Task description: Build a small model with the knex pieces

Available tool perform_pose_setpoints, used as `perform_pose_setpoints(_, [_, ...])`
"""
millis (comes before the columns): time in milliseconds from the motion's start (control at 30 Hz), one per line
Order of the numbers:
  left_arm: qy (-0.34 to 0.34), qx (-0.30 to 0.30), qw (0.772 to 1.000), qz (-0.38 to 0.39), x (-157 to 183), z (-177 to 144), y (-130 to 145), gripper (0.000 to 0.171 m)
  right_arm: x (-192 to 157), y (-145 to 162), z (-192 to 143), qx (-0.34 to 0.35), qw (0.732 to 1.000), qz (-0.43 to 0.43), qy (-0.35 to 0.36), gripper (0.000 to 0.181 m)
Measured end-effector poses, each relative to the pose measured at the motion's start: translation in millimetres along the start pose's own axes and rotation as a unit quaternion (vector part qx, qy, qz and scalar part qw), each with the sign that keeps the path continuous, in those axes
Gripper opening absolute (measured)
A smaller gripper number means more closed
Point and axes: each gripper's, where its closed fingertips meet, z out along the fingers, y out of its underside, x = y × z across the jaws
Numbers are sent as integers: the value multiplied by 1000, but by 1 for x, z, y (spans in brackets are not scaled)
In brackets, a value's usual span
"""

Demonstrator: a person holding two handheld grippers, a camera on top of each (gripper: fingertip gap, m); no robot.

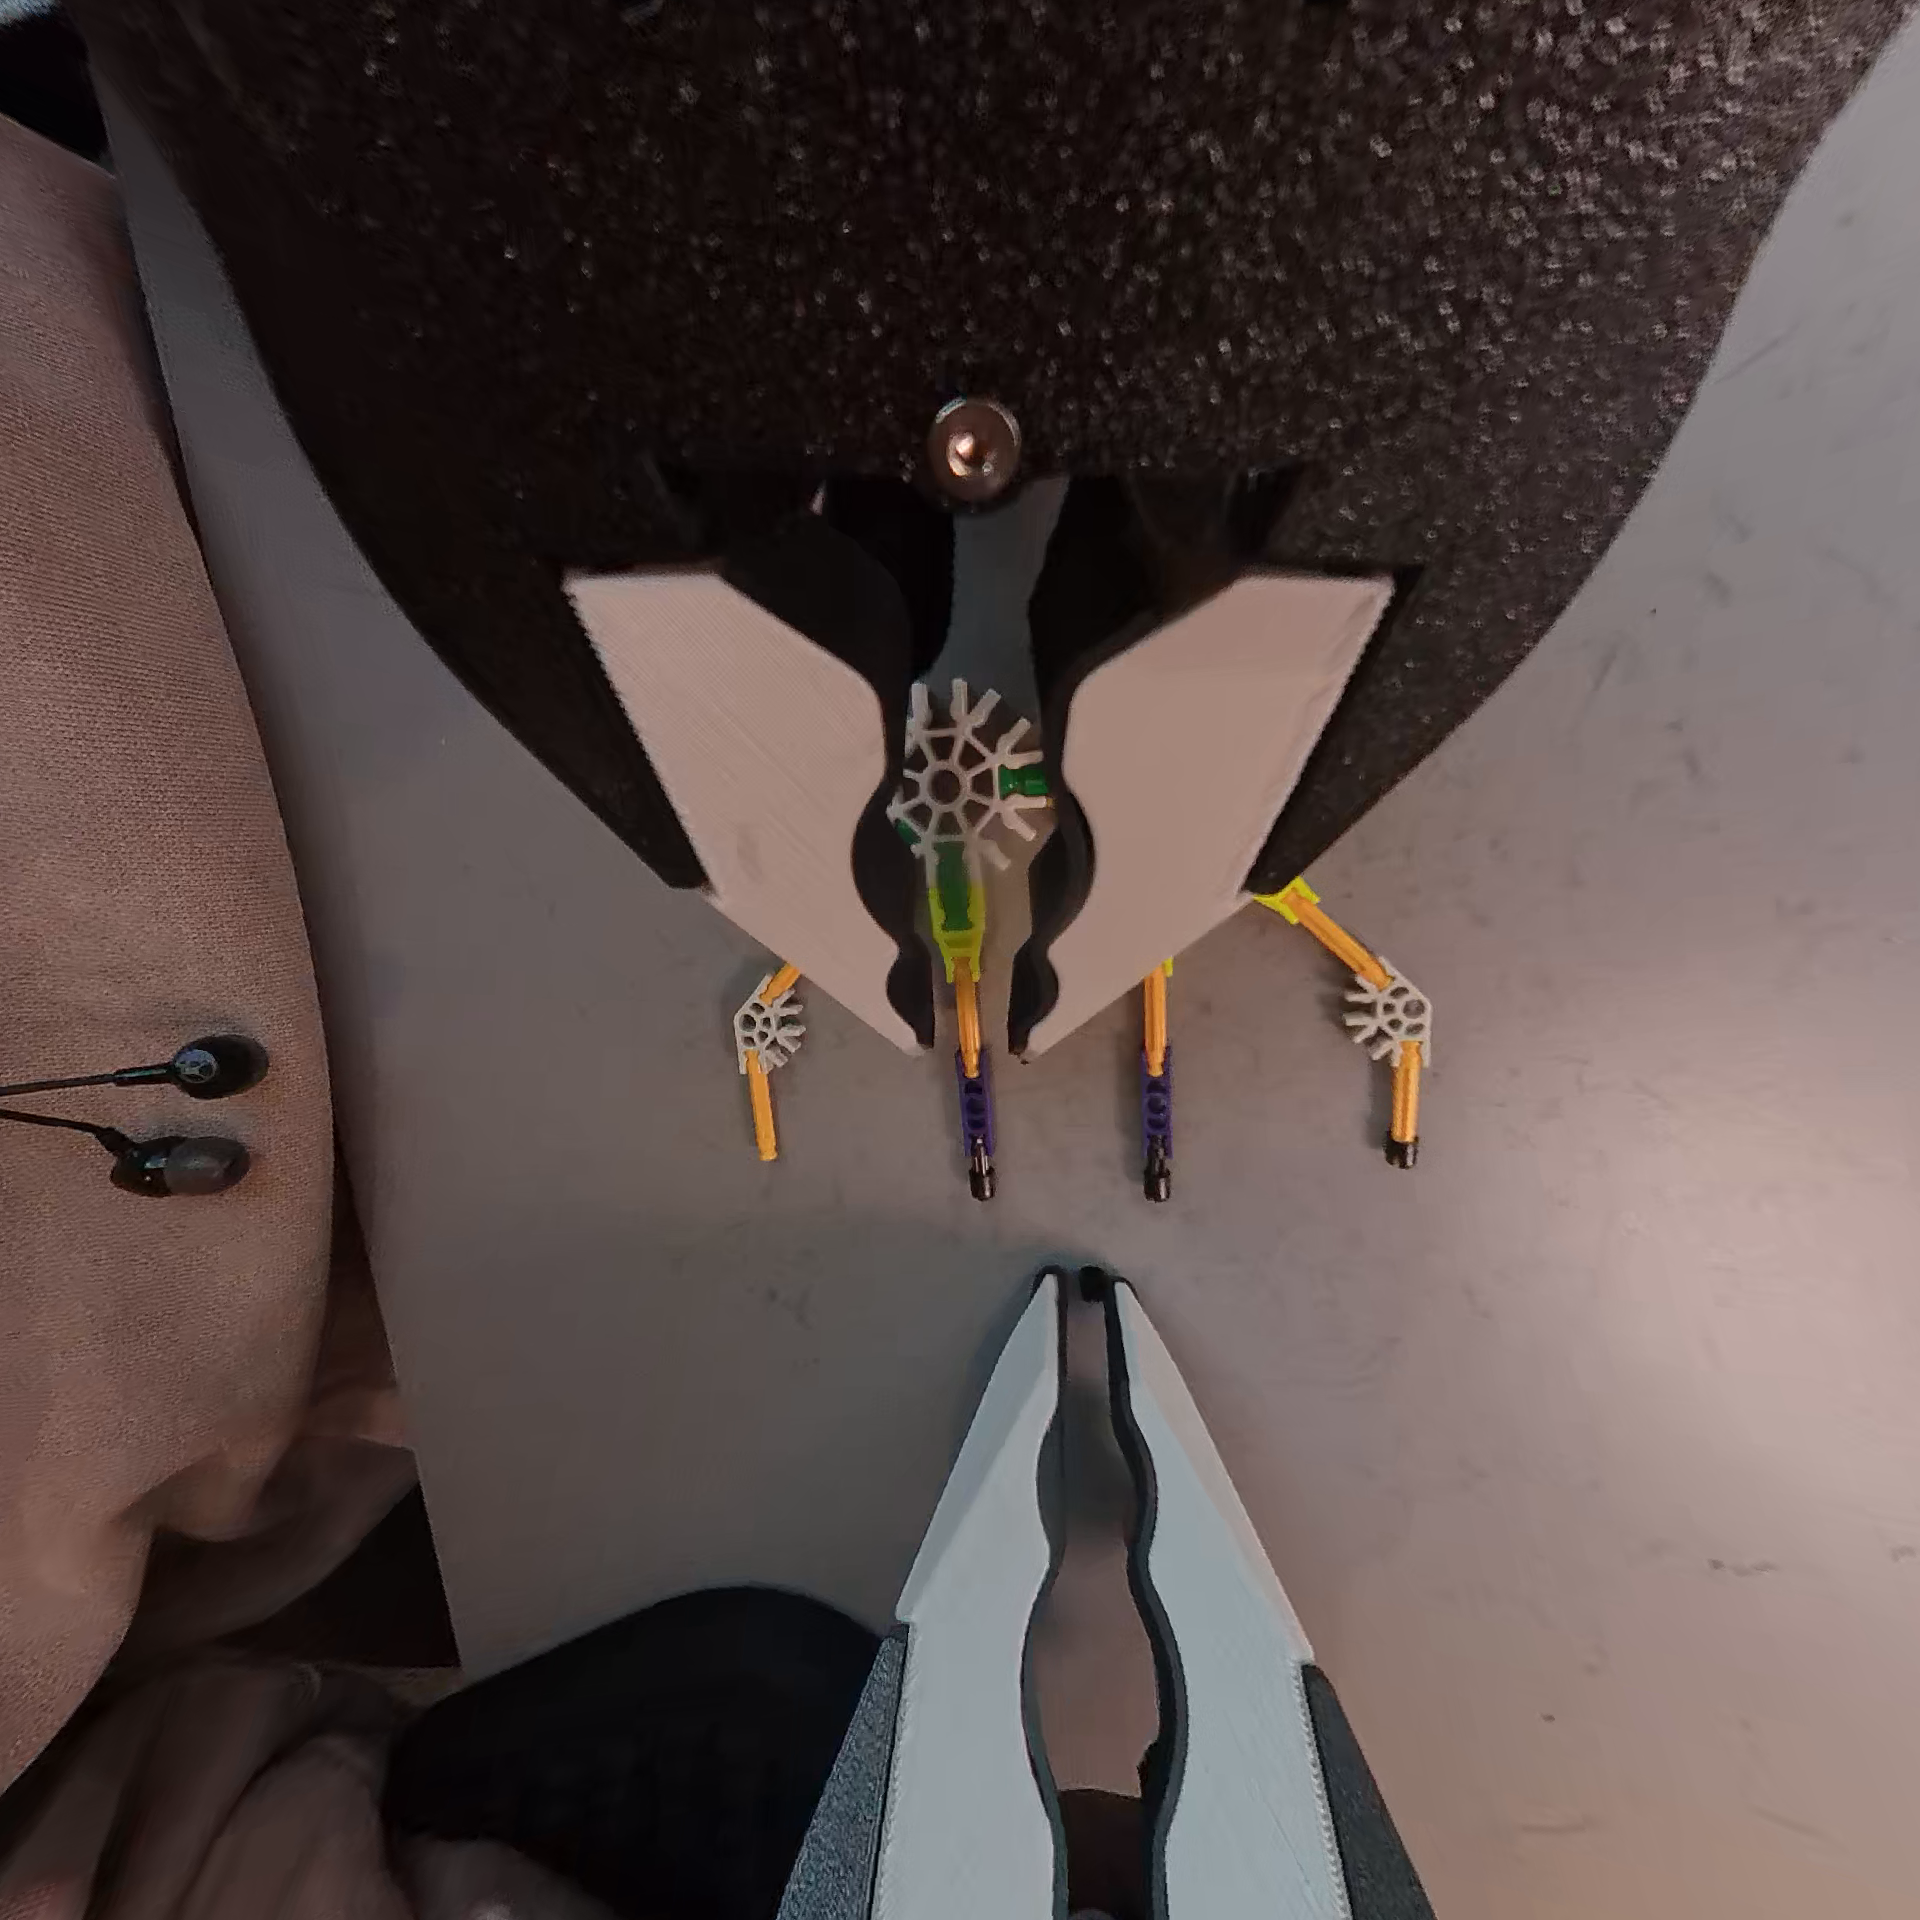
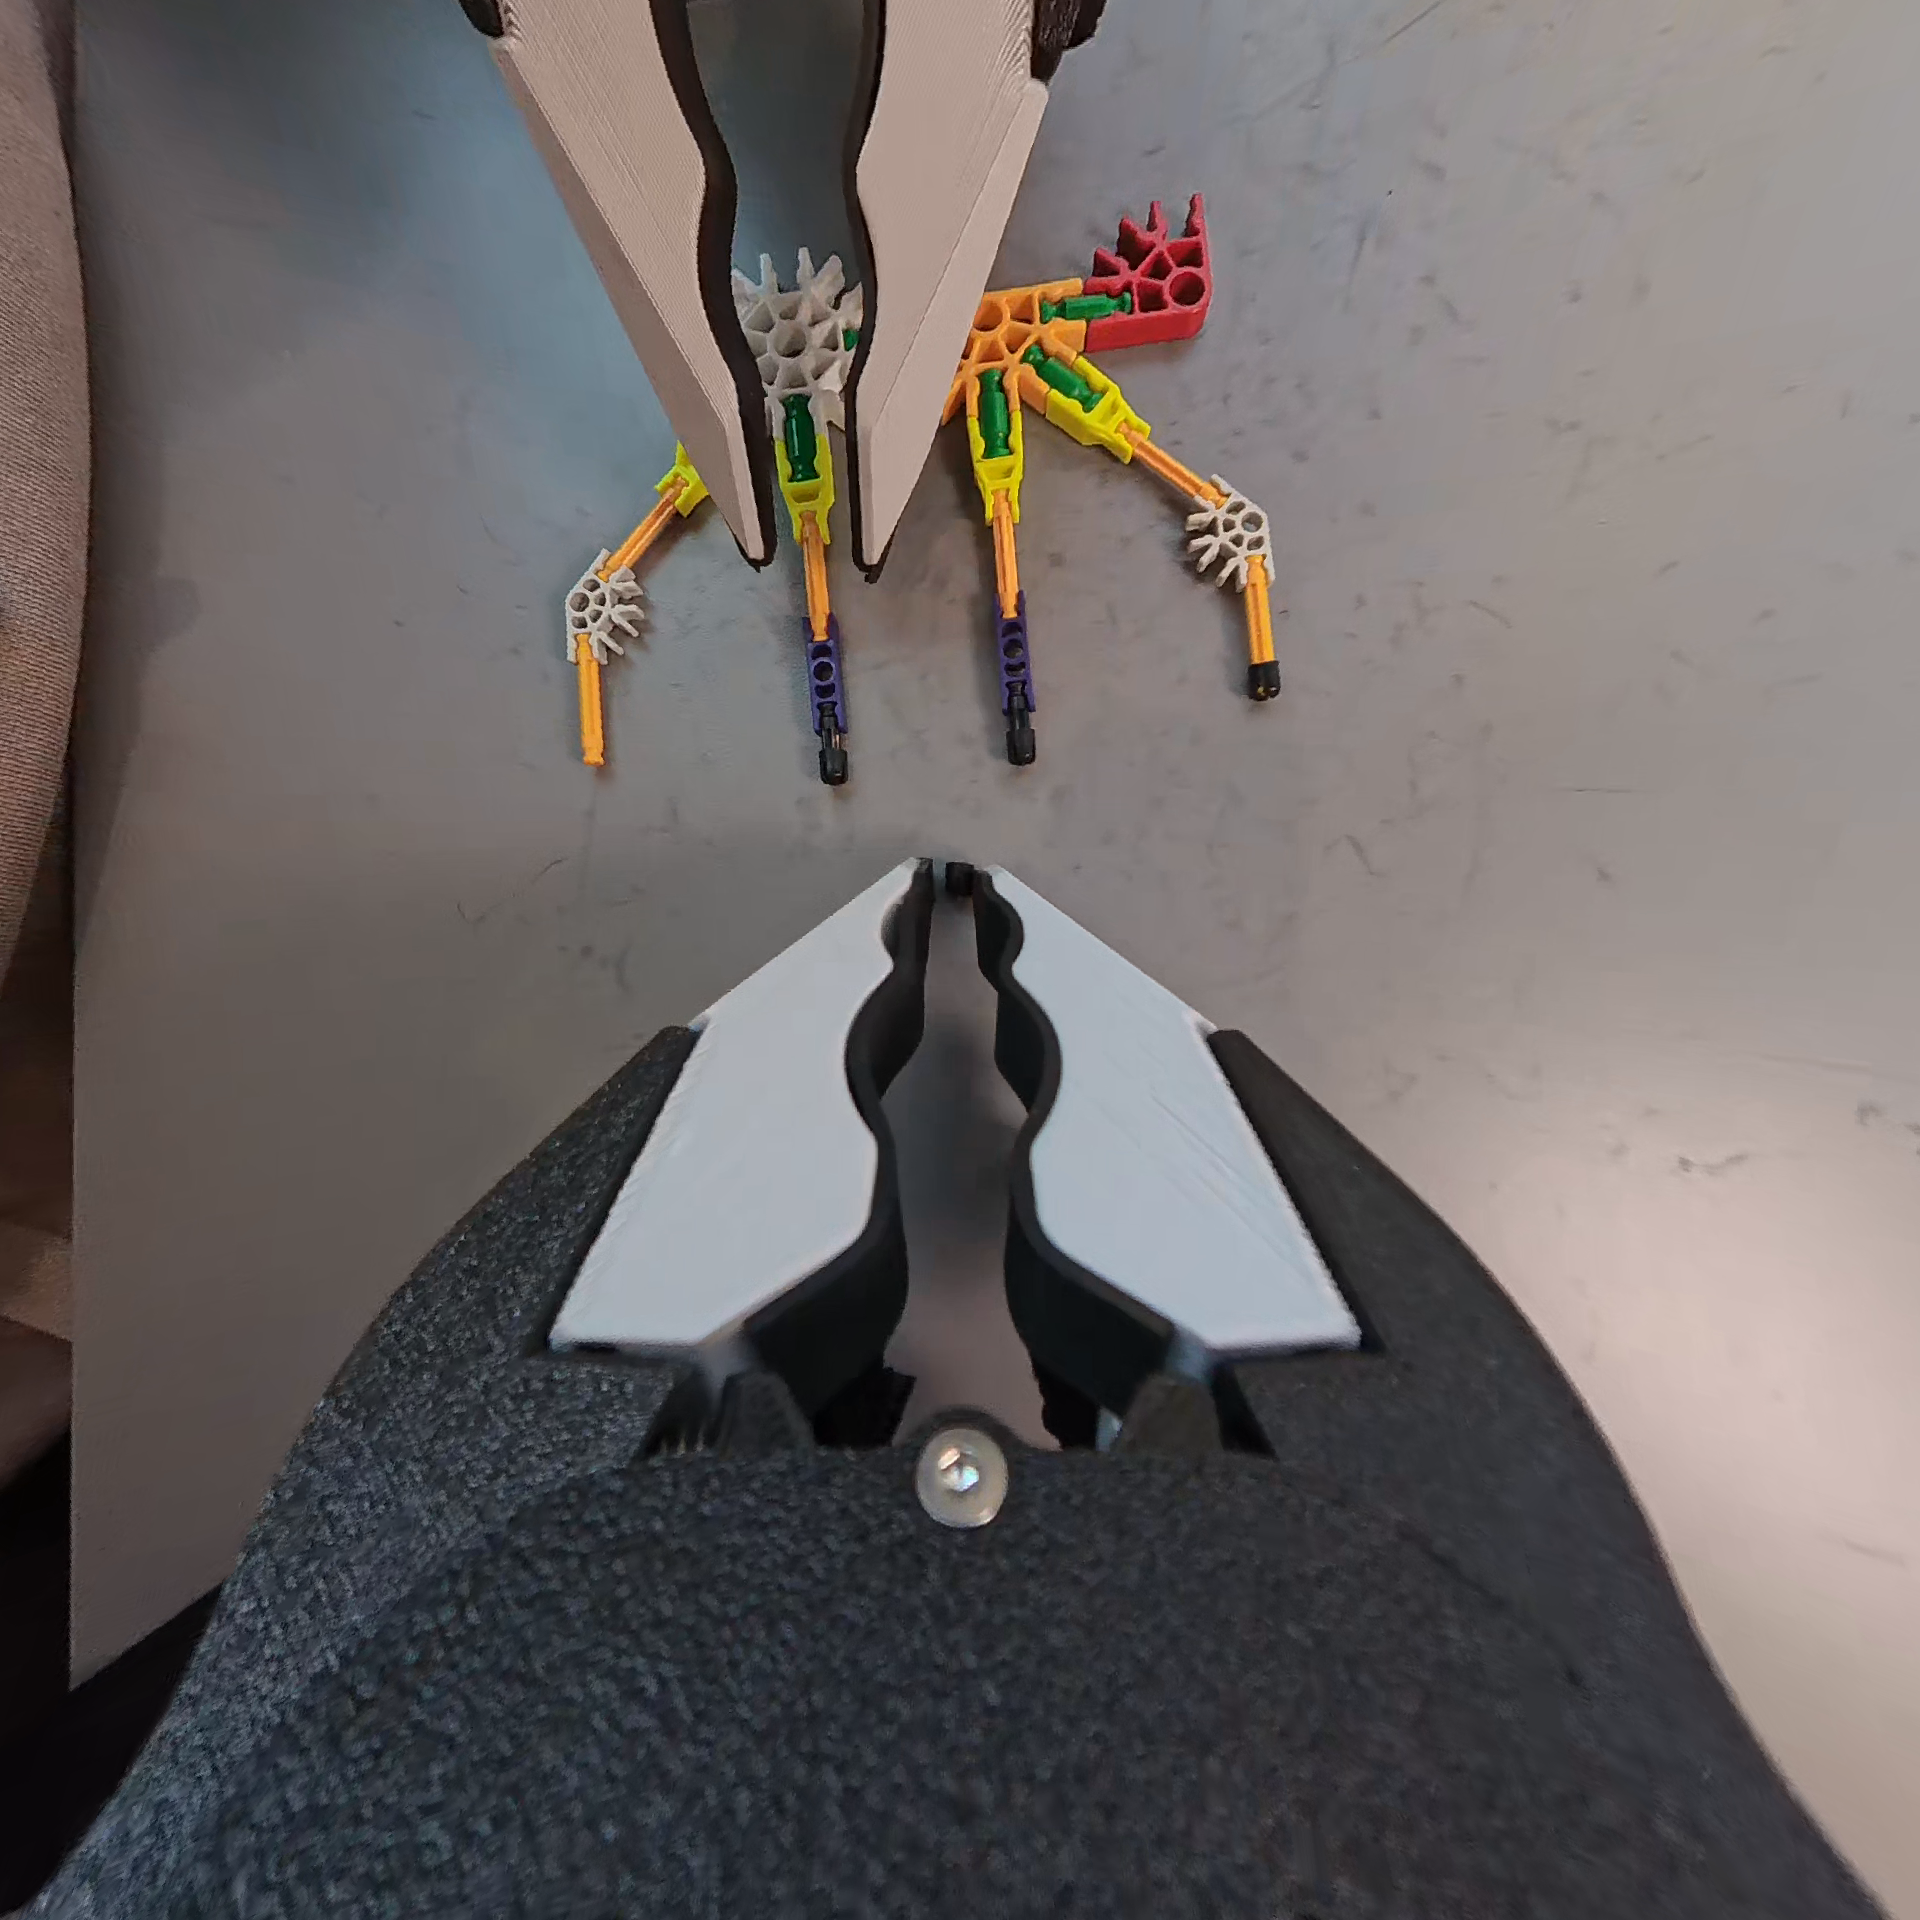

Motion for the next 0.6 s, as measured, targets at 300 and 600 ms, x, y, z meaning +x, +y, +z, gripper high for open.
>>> perform_pose_setpoints(300, [48, -7, 995, 85, 36, 0, -4, 12, -33, 3, 0, -6, 999, -20, -28, 4])
perform_pose_setpoints(600, [50, -40, 991, 117, 45, 7, 5, 11, -70, -9, 11, 1, 999, -41, -19, 4])
